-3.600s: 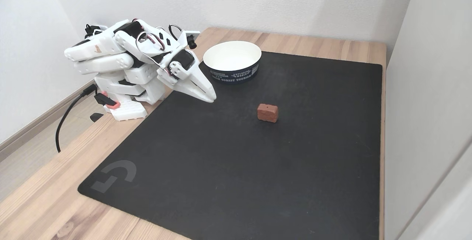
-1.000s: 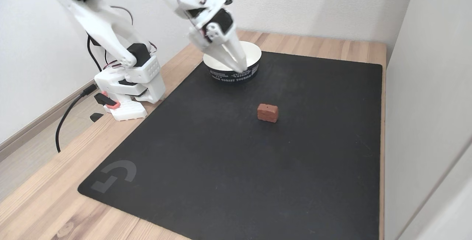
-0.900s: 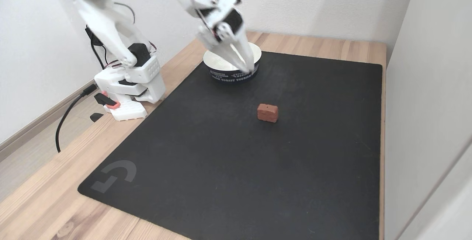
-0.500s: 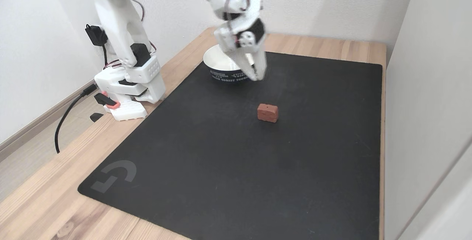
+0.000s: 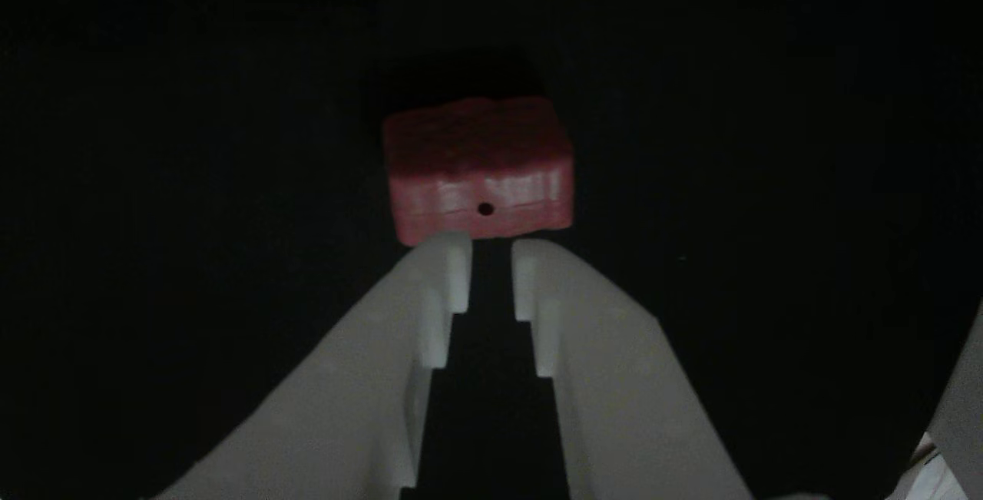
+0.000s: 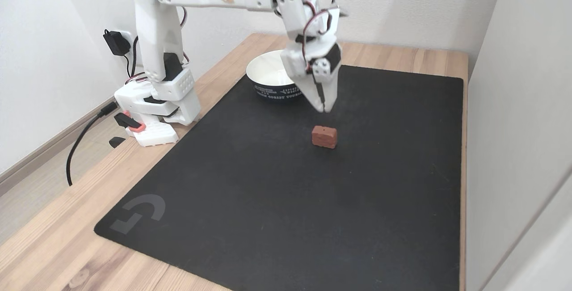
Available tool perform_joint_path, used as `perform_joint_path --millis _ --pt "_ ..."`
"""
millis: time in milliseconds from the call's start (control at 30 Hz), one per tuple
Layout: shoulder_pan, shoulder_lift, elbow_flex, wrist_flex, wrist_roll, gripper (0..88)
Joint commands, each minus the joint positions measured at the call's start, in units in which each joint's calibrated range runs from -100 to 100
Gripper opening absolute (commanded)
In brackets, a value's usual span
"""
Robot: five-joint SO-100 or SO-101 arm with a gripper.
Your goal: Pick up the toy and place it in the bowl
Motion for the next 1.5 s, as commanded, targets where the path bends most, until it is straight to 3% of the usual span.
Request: perform_joint_path --millis 0,1067,1467 --pt "0.79 0.81 -2.42 0.10 0.13 2.6" --pt "3.55 1.06 -2.42 0.52 -0.71 2.9" --pt "3.63 1.98 -2.51 0.52 -23.15 3.3"
